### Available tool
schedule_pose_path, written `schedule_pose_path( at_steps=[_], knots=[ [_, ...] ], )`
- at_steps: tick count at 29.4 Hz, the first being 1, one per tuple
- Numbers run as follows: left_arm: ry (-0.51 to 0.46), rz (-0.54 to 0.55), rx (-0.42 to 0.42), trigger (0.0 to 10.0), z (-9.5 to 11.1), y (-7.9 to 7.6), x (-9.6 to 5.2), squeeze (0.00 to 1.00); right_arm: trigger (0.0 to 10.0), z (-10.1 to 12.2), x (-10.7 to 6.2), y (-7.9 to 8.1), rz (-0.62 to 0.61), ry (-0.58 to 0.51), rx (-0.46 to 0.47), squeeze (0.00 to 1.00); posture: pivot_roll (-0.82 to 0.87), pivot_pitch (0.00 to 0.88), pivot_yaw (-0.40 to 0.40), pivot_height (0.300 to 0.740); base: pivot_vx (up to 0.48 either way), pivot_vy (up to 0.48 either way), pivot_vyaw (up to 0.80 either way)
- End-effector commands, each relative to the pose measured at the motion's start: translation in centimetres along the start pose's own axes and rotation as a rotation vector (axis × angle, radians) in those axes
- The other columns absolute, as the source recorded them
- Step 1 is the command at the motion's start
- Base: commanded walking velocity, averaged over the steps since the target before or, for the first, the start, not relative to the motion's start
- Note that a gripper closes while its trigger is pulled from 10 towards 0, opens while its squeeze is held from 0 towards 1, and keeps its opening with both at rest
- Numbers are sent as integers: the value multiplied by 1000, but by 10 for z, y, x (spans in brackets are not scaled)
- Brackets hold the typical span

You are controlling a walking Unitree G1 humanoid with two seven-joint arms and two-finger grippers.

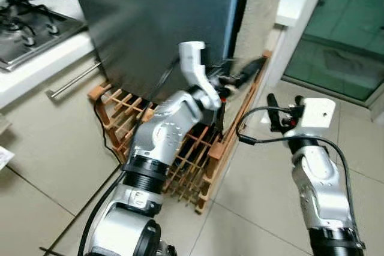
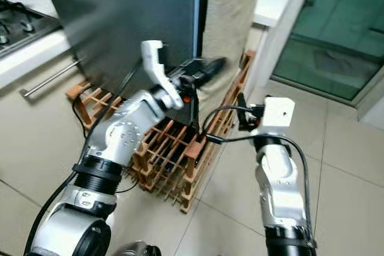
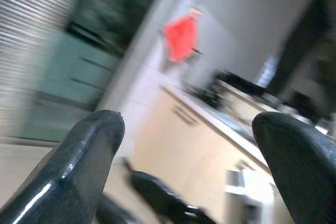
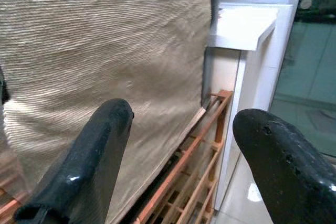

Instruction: Restocking fridge

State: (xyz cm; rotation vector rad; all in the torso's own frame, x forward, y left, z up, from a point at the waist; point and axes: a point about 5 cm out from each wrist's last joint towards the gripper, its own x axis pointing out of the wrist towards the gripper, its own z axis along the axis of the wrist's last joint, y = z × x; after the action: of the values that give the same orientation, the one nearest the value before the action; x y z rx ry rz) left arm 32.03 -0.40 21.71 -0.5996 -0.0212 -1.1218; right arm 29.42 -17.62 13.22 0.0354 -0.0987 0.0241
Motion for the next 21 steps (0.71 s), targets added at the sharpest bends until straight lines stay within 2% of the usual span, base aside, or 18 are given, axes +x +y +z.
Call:
schedule_pose_path(
  at_steps=[1,3,5,8,9,10,12,14,15,17,21],
  knots=[
    [-81,-182,-155,10000,-11,-50,40,0,10000,-3,-3,-9,-35,8,-6,0,-184,0,28,740,0,0,0],
    [-79,-180,-149,10000,-10,-49,38,0,10000,-4,-3,-10,-38,11,-7,0,-184,0,28,740,0,0,0],
    [-58,-63,-61,10000,-11,-33,33,0,10000,-5,-3,-10,-39,11,-8,0,-180,0,24,740,0,0,0],
    [-73,96,45,10000,-4,-9,17,0,10000,-4,-2,-9,-41,9,-7,0,-180,0,24,740,0,0,0],
    [-73,96,45,10000,-4,-9,17,0,10000,-4,-2,-9,-41,9,-7,0,-180,0,24,740,0,0,0],
    [-84,136,78,10000,0,-3,10,0,10000,-4,-2,-9,-42,8,-7,0,-180,0,24,740,0,0,0],
    [-126,252,171,10000,15,11,-13,0,10000,-4,-4,-8,-40,-1,-6,0,-164,0,20,740,0,0,0],
    [-166,343,230,10000,25,18,-33,0,10000,-2,-7,-9,-48,-20,-2,0,-153,0,14,740,0,0,0],
    [-166,343,230,10000,25,18,-33,0,10000,-2,-7,-9,-48,-20,-2,0,-153,0,14,740,0,0,0],
    [-189,421,284,10000,30,22,-46,0,10000,-3,-12,-13,-66,-26,-6,0,-142,0,6,740,0,0,0],
    [-167,629,451,10000,33,31,-64,0,10000,-11,-23,-17,-75,-4,-17,0,-138,0,3,740,0,0,0]
  ],
)
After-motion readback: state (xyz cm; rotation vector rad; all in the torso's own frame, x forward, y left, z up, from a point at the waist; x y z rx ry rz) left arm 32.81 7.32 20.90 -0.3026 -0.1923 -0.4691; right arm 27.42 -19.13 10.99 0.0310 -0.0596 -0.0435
